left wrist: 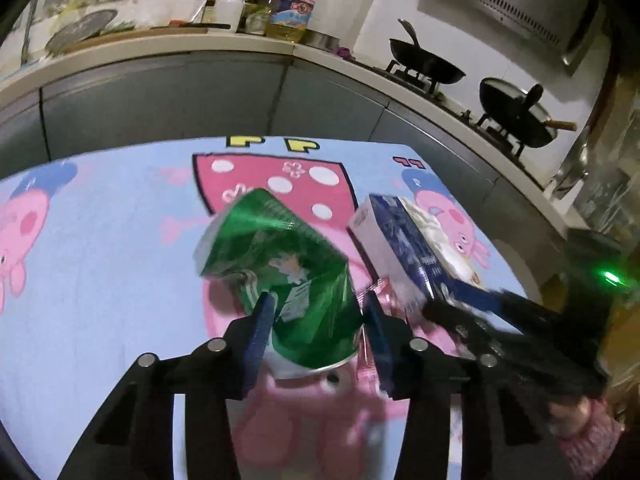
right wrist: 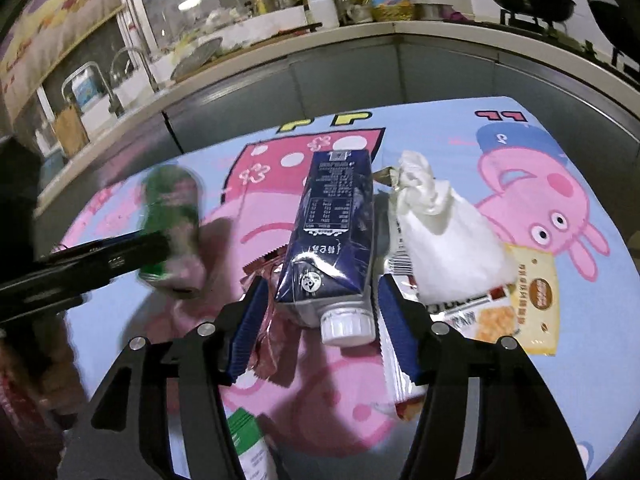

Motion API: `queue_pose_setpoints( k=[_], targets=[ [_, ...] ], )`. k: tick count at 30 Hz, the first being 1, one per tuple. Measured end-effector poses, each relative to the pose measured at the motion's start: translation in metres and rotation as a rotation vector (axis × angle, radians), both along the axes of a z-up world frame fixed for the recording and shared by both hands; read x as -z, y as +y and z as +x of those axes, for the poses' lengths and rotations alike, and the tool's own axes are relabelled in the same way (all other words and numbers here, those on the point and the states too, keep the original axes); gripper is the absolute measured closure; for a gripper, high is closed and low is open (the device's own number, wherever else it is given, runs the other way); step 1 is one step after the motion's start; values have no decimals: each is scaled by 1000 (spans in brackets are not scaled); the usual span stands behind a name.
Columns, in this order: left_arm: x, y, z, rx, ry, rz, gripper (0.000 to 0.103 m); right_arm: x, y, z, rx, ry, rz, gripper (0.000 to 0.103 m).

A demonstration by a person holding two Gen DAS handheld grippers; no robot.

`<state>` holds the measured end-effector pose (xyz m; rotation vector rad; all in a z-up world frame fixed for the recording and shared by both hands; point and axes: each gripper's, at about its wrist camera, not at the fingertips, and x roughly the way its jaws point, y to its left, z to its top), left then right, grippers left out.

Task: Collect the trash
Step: 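Grasp the green crushed can with the left tool while the right tool grasps the blue milk carton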

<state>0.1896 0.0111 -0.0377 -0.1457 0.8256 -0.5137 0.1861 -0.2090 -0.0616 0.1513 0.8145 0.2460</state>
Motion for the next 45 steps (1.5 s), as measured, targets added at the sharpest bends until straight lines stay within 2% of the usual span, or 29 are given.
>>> queue_pose_setpoints(
  k=[3, 4, 7, 11, 13, 16, 18, 20, 21, 26, 29, 31, 32, 34, 36, 41, 45],
  targets=[
    [4, 10, -18, 5, 11, -8, 61, 10, 6, 9, 5, 24, -20, 47],
    [6, 13, -22, 5, 15, -8, 61, 12, 7, 10, 5, 29, -24, 53],
    [9, 20, -32, 1, 22, -9, 60, 9, 10, 7, 1, 9, -29, 55],
    [14, 24, -35, -39, 35, 26, 51, -19, 11, -20, 6, -112, -43, 55],
    [18, 26, -36, -43, 55, 14, 46, -33, 11, -41, 5, -172, -55, 55],
    [21, 31, -34, -51, 95, -23, 36, -42, 11, -68, 7, -220, -81, 55],
    [17, 37, -35, -60, 109, -69, 27, -43, 7, -81, 14, -223, -76, 55],
    [13, 43, -36, -68, 120, -120, 23, -42, 4, -91, 30, -216, -62, 55],
    [12, 47, -35, -75, 126, -137, 16, -42, 2, -94, 38, -210, -51, 55],
    [22, 76, -19, -162, 212, -268, 15, -34, -8, -112, 75, -178, 6, 55],
    [41, 97, -4, -244, 309, -367, 22, -31, -9, -114, 81, -160, 23, 55],
    [56, 109, 3, -279, 377, -454, 42, -31, -8, -117, 82, -161, 25, 55],
    [61, 113, 5, -288, 392, -488, 47, -32, -8, -118, 81, -164, 24, 55],
    [67, 118, 6, -279, 415, -538, 66, -34, -6, -119, 76, -168, 23, 55],
    [67, 120, 3, -268, 412, -584, 79, -35, -3, -123, 70, -171, 22, 55],
    [49, 111, -8, -235, 364, -519, 87, -34, 2, -131, 61, -171, 14, 55],
    [32, 89, -28, -166, 306, -420, 89, -29, -4, -137, 79, -157, 13, 55]
  ],
)
